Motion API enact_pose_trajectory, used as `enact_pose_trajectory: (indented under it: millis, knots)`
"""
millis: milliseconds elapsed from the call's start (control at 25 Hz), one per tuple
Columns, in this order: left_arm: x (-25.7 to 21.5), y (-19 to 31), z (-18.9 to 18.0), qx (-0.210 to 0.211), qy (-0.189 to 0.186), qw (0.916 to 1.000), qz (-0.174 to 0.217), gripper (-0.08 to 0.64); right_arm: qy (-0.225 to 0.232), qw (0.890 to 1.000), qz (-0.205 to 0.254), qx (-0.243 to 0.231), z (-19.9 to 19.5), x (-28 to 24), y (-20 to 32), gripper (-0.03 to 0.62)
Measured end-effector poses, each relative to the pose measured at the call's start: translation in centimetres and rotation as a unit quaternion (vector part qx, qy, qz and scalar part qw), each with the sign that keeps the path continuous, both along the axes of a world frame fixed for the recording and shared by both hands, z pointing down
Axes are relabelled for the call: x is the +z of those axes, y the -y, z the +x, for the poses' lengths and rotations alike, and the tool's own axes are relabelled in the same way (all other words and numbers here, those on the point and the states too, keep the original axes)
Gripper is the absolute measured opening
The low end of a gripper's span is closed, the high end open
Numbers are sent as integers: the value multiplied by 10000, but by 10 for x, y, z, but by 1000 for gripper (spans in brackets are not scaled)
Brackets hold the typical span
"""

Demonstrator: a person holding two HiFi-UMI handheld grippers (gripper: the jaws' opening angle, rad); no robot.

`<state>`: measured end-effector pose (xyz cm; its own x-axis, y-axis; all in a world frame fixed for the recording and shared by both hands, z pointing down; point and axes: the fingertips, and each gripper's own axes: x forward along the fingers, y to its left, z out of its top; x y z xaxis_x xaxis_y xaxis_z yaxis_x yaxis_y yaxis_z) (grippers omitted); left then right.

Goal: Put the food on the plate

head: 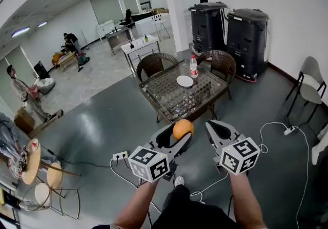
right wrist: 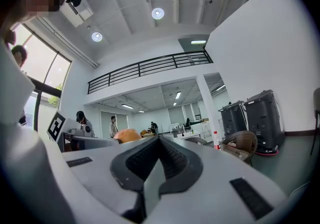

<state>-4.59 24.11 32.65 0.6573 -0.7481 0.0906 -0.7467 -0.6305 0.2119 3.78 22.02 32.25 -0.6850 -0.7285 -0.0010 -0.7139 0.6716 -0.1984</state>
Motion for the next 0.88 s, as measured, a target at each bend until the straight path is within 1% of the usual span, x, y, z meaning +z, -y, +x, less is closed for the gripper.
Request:
enact_pose_trajectory:
  millis: [320, 480, 680, 880]
  knots:
    - [7, 17, 3, -44, -15, 10000, -50, 284, 25, 10000, -59, -65, 3, 7, 15, 5]
    - [13, 33, 7, 22, -35, 10000, -60, 284, 7, 10000, -72, -17, 7, 13, 30, 5]
    - [18, 65, 12, 117, -39, 9999, -90, 284, -3, 9999, -98, 46, 12, 16, 61, 5]
    - [24, 111, 13, 162, -70, 9997, -139, 284, -51, 9998, -160, 54, 12, 23, 105, 5]
